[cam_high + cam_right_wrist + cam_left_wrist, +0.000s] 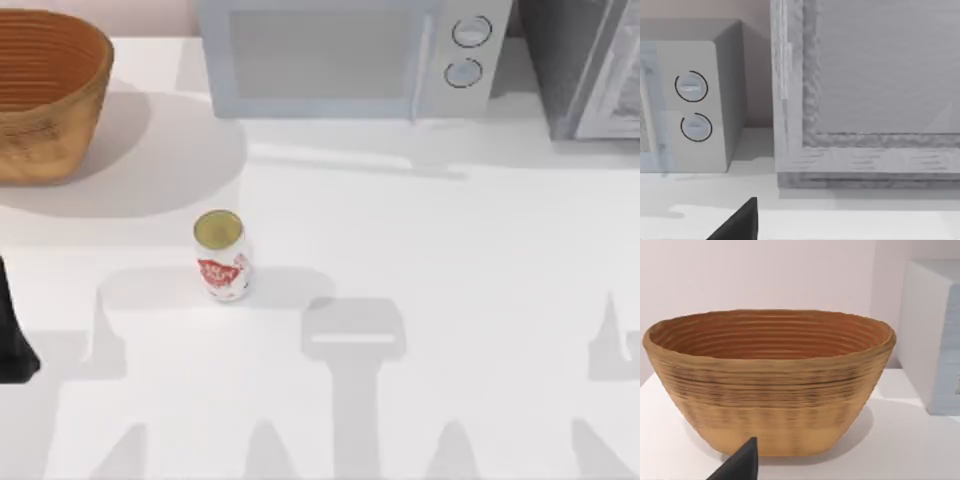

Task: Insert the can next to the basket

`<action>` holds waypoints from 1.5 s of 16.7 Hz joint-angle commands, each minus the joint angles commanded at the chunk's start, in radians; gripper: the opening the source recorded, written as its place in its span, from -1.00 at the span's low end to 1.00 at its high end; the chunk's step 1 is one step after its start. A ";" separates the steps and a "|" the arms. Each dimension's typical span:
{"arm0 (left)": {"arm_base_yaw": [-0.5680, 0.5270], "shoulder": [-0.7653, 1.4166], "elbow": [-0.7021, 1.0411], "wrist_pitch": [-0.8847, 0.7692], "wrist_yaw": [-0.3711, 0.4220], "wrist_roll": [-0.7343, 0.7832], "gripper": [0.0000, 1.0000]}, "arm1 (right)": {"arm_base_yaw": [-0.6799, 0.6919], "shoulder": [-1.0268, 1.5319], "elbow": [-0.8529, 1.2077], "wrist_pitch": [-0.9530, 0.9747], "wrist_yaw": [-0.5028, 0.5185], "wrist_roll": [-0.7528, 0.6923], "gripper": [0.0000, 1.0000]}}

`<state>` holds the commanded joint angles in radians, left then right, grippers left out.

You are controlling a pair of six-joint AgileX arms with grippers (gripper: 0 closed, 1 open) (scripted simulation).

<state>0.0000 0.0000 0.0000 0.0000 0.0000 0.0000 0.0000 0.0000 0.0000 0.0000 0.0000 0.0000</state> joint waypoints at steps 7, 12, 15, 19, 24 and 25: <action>-0.070 0.153 0.146 -0.094 -0.007 0.055 1.00 | 0.000 0.000 0.000 0.000 0.000 0.000 1.00; -0.204 0.568 0.488 -0.316 -0.025 0.167 1.00 | 0.000 0.000 0.000 0.000 0.000 0.000 1.00; -0.289 0.905 0.735 -0.489 -0.034 0.236 1.00 | 0.000 0.000 0.000 0.000 0.000 0.000 1.00; -0.384 1.351 1.057 -0.735 -0.036 0.310 1.00 | 0.000 0.000 0.000 0.000 0.000 0.000 1.00; -0.455 1.751 1.403 -1.007 -0.025 0.357 1.00 | 0.000 0.000 0.000 0.000 0.000 0.000 1.00; -0.462 1.808 1.462 -1.052 -0.022 0.360 1.00 | 0.000 0.000 0.000 0.000 0.000 0.000 1.00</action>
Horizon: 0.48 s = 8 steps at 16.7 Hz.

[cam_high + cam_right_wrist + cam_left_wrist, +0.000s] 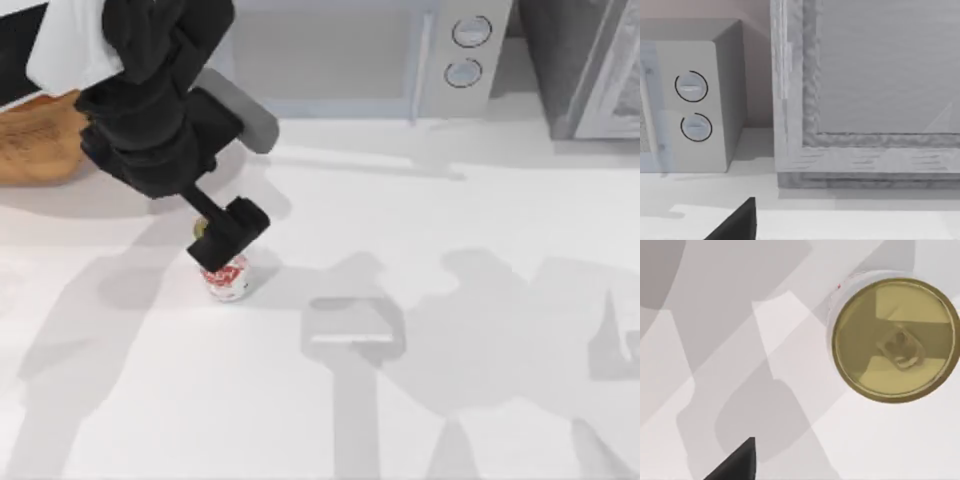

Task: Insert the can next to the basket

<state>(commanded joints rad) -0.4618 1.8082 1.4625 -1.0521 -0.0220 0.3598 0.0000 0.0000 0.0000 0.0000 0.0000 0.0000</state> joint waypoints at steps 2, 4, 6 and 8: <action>-0.009 0.099 0.108 -0.078 0.007 0.001 1.00 | 0.000 0.000 0.000 0.000 0.000 0.000 1.00; -0.011 0.180 0.198 -0.141 0.013 -0.002 1.00 | 0.000 0.000 0.000 0.000 0.000 0.000 1.00; -0.010 0.238 0.267 -0.186 0.018 -0.007 1.00 | 0.000 0.000 0.000 0.000 0.000 0.000 1.00; -0.008 0.268 0.310 -0.213 0.022 -0.013 1.00 | 0.000 0.000 0.000 0.000 0.000 0.000 1.00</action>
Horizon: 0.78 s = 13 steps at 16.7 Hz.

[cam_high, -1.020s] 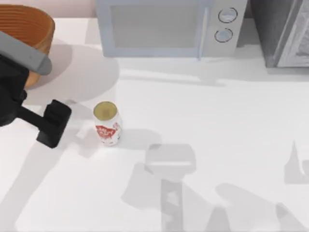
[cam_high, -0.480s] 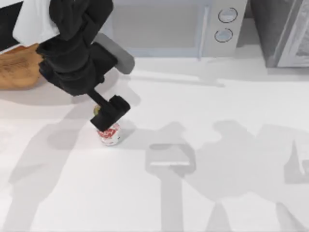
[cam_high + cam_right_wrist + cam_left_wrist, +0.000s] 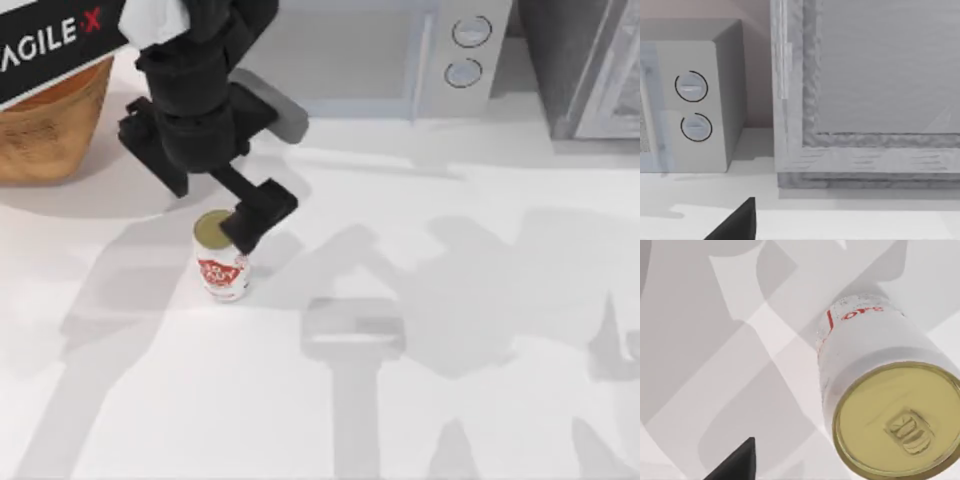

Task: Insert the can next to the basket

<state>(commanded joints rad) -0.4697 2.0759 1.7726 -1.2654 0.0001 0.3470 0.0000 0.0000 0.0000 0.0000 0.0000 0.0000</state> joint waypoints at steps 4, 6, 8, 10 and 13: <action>0.001 0.008 0.017 -0.010 0.002 -0.003 1.00 | 0.000 0.000 0.000 0.000 0.000 0.000 1.00; 0.002 0.005 0.015 -0.008 0.001 -0.002 1.00 | 0.000 0.000 0.000 0.000 0.000 0.000 1.00; 0.002 0.009 0.000 0.008 0.001 -0.002 1.00 | 0.000 0.000 0.000 0.000 0.000 0.000 1.00; 0.002 0.018 -0.041 0.057 0.002 -0.002 1.00 | 0.000 0.000 0.000 0.000 0.000 0.000 1.00; 0.003 0.036 -0.117 0.154 0.002 -0.001 1.00 | 0.000 0.000 0.000 0.000 0.000 0.000 1.00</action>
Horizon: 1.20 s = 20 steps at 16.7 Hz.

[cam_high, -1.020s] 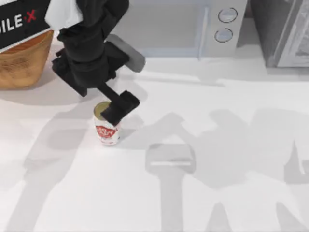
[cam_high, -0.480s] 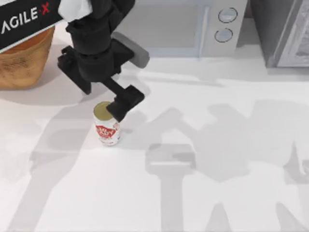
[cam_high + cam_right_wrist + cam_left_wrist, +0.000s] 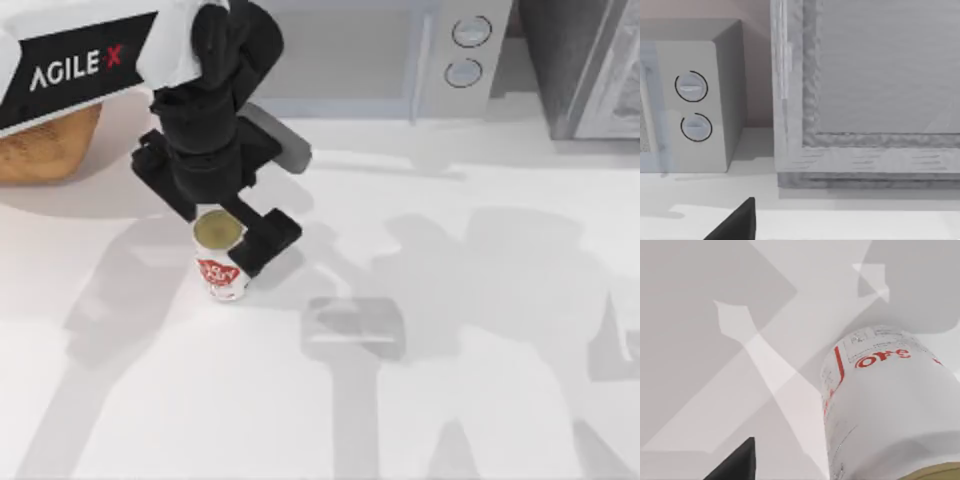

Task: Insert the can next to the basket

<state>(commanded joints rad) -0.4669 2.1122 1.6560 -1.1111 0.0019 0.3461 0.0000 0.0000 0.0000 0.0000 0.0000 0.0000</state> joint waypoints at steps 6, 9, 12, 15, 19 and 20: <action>0.000 0.012 -0.045 0.055 0.000 0.000 1.00 | 0.000 0.000 0.000 0.000 0.000 0.000 1.00; 0.000 0.012 -0.045 0.055 0.000 0.000 0.55 | 0.000 0.000 0.000 0.000 0.000 0.000 1.00; 0.000 0.012 -0.045 0.055 0.000 0.000 0.10 | 0.000 0.000 0.000 0.000 0.000 0.000 1.00; 0.000 0.012 -0.045 0.055 0.000 0.000 -0.36 | 0.000 0.000 0.000 0.000 0.000 0.000 1.00; 0.000 0.012 -0.045 0.055 0.000 0.000 -0.96 | 0.000 0.000 0.000 0.000 0.000 0.000 1.00; 0.000 0.012 -0.045 0.055 0.000 0.000 -1.00 | 0.000 0.000 0.000 0.000 0.000 0.000 1.00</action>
<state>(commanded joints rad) -0.4667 2.1242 1.6107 -1.0565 0.0020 0.3465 0.0000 0.0000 0.0000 0.0000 0.0000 0.0000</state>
